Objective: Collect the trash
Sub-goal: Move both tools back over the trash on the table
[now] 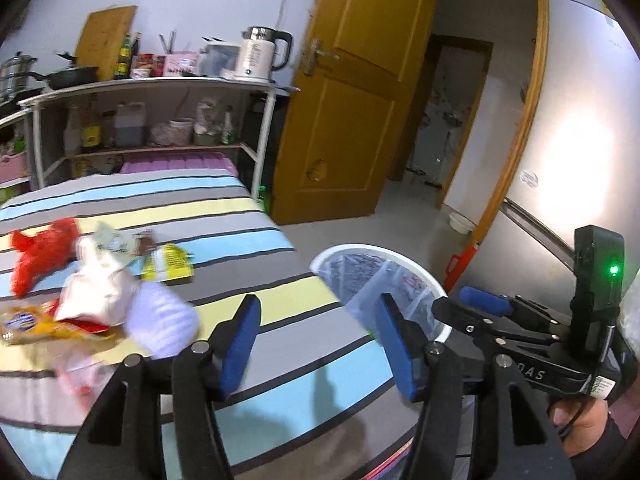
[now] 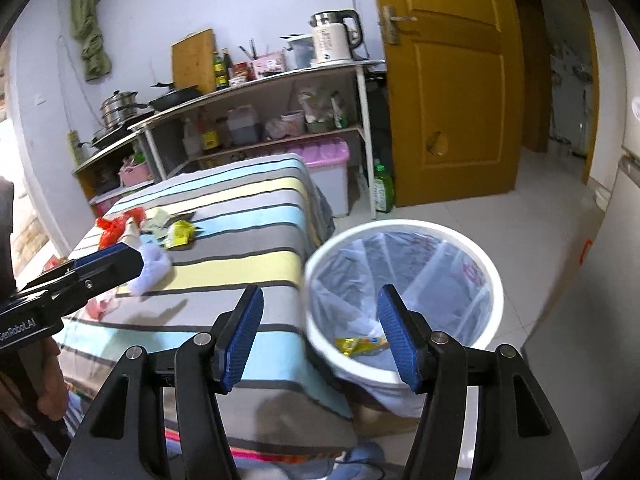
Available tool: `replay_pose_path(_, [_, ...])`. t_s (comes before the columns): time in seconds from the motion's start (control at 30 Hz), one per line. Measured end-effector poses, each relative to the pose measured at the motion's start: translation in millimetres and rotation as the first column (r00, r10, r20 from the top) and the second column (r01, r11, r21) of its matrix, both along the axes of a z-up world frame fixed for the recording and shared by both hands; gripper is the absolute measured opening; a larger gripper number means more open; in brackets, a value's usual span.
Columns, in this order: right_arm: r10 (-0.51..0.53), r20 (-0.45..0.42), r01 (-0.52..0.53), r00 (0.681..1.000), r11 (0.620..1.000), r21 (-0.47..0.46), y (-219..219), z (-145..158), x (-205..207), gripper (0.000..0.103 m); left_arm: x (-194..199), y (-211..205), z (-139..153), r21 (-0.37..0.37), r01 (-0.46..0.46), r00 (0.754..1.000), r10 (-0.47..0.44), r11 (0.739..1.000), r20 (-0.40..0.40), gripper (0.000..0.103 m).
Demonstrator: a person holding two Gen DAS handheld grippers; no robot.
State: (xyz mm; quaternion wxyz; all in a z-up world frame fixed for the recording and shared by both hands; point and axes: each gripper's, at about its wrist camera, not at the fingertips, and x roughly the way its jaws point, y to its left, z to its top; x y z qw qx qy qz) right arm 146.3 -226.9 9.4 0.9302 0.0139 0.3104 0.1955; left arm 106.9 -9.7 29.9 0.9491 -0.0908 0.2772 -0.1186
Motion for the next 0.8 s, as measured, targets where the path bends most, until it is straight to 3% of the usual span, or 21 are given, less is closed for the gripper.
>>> replay_pose_path(0.3, [0.152,-0.008,-0.152,0.988,0.988,0.008,57,0,-17,0.060,-44,50,-1,0.020,-0.126,0.990,0.124,0.992,0.060,0.062])
replay_pose_path(0.67, [0.274,-0.025,-0.274,0.961,0.962,0.013,104,-4,-20,0.060,-64,105,-14,0.018,-0.273,0.962,0.272,0.962,0.025,0.062])
replay_pose_path(0.8, [0.306,-0.031,-0.307,0.951,0.952,-0.004,120,-7,-17,0.060,-64,127,-14,-0.022,-0.326,0.945,0.326,0.945,0.019,0.068])
